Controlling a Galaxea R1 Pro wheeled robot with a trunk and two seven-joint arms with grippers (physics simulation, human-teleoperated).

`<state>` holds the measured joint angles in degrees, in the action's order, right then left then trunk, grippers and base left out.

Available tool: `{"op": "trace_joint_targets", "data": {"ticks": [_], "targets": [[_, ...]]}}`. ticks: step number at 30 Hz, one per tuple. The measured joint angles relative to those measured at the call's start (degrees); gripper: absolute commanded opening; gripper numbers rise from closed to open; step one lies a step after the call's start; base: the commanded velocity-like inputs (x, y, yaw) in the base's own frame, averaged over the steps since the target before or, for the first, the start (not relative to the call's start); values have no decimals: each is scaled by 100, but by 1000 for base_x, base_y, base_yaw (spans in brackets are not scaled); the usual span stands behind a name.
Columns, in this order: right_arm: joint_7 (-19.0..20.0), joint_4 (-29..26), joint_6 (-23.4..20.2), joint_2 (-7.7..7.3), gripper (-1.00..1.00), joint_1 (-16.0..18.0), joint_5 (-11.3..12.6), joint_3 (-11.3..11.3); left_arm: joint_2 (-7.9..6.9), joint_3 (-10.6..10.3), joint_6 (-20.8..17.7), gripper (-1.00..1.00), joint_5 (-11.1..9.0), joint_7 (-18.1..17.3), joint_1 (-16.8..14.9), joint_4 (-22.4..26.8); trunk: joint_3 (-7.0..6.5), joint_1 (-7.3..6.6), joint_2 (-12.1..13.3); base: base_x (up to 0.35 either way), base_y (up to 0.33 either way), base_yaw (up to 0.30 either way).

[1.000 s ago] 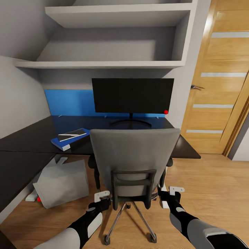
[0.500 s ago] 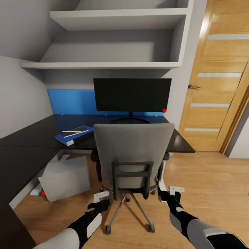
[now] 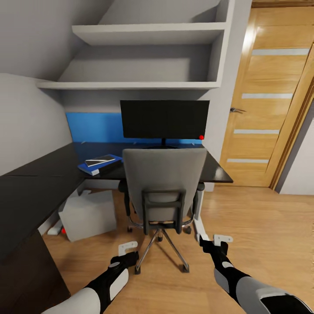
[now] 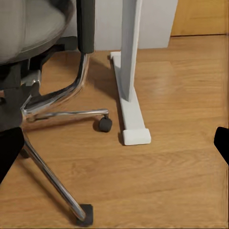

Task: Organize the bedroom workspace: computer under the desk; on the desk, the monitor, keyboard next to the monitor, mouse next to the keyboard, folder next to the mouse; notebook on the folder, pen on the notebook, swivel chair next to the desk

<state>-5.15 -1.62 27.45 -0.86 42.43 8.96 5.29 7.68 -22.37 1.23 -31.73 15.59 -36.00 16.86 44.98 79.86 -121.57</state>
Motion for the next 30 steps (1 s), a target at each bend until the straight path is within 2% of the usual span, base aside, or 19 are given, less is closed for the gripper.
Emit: {"op": "trace_joint_targets", "data": {"ticks": [7, 10, 12, 14, 15, 19, 21, 23, 25, 27, 30], "targets": [[0, 0, -1, -13, 100, -7, 2, -5, -5, 7, -29, 100, -28, 22, 0, -58, -126, -157, 281, -30, -3, 0], [0, 38, 1, -17, 100, -49, 9, -8, -8, 7, -32, 100, -30, 17, 0, -224, -180, -223, 401, -6, -1, 0], [-1, 150, 3, -21, 100, -216, 17, -16, -4, 10, -6, 100, -29, -5, 1, -764, -215, -267, 481, -2, 0, 0], [-2, 184, 6, -21, 100, -359, 28, -20, -3, 12, 10, 100, -34, -9, 0, -1080, -251, -311, 561, -1, 0, 0], [-3, 204, 6, -22, 100, -628, 39, -23, -5, 21, 21, 100, -47, -11, 5, -1308, -268, -333, 602, 0, 0, 0], [-5, 213, -2, -21, 100, -1035, 38, -18, -12, 24, 8, 100, -62, -13, 29, -1513, -341, -421, 762, 0, 0, 0], [-14, 226, -14, -24, 100, -1123, 36, -19, -13, 27, -6, 100, -66, -12, 131, -1548, -377, -465, 842, 0, 0, 0], [-24, 246, 43, -44, 100, -1246, 35, -21, -46, 35, -8, 100, -69, -7, 425, -1564, -412, -509, 922, 0, 0, 0], [-26, 255, 51, -36, 100, -1331, 32, -16, -132, 39, 6, 100, -69, -7, 688, -1567, -448, -553, 1002, 0, 0, 0], [-22, 265, 45, -23, 100, -1520, 34, -13, -289, 44, 22, 100, -66, -10, 959, -1567, -484, -597, 1083, 0, 0, 0], [-22, 271, 38, -31, 100, -1816, 32, -14, -386, 32, 29, 100, -58, -12, 1107, -1569, -538, -663, 1203, 0, 0, 0]]}}
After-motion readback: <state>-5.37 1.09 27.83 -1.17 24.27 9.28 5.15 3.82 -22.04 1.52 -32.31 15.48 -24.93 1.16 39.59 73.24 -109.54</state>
